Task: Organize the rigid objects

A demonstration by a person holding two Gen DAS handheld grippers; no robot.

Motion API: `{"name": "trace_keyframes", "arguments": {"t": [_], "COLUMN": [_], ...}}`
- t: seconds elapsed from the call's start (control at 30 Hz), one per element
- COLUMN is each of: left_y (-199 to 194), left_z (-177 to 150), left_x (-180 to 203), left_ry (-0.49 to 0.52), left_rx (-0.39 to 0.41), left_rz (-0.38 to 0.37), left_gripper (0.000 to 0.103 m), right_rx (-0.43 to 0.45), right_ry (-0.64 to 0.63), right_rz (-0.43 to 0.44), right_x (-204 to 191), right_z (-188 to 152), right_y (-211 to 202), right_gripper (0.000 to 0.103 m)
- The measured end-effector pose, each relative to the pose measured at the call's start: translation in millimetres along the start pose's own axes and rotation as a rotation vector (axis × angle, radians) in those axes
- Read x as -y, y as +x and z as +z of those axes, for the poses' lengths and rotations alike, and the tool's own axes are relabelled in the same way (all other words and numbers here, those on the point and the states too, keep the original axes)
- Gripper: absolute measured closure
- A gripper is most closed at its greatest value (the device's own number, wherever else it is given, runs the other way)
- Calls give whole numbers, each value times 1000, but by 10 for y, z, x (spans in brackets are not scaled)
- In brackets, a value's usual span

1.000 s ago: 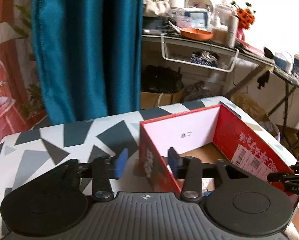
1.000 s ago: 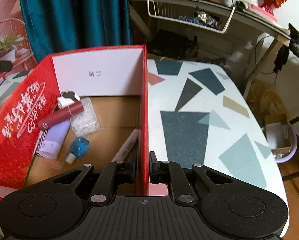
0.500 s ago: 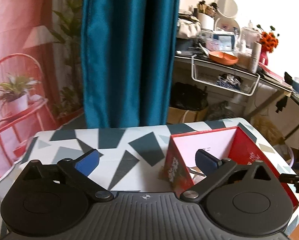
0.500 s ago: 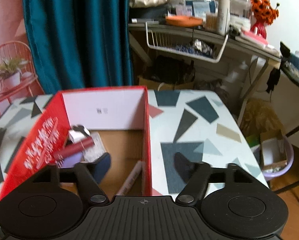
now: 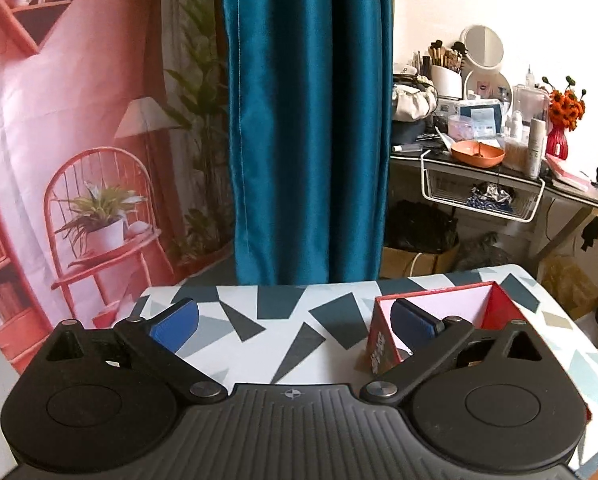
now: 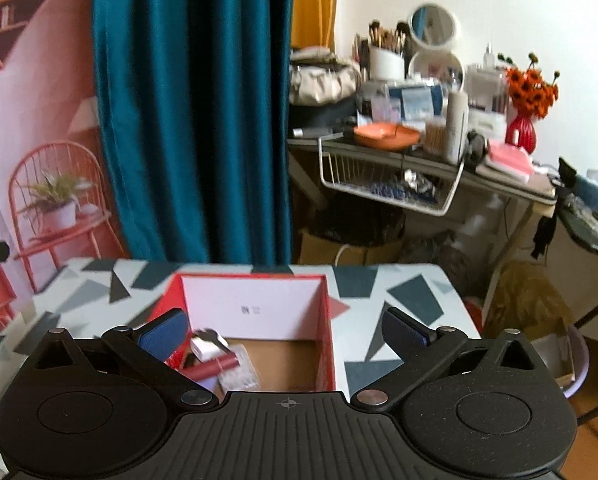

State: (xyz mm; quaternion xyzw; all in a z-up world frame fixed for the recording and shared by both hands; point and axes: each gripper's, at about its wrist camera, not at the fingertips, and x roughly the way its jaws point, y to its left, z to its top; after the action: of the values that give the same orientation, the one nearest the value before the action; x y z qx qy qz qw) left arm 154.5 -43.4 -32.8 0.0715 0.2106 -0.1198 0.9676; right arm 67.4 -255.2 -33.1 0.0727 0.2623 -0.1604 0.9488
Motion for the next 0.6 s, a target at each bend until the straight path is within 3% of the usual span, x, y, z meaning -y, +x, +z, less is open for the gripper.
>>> {"name": "trace_keyframes", "arguments": {"t": [0.17, 0.33, 0.6], "left_y": [-385, -825, -1508], "left_z": [11, -15, -183], "left_x": [-27, 27, -4], "left_ry": [-50, -38, -100], "left_rx": [16, 72, 163], "left_rz": [41, 93, 116], "left_gripper": [0, 0, 0], "right_rx": [41, 90, 159], "right_ry": [27, 24, -9], "right_rz": [25, 39, 35], "right_x": [-97, -211, -462], "right_z": [80, 82, -20], "right_y": [-422, -821, -1426], "right_gripper": [0, 0, 0]}}
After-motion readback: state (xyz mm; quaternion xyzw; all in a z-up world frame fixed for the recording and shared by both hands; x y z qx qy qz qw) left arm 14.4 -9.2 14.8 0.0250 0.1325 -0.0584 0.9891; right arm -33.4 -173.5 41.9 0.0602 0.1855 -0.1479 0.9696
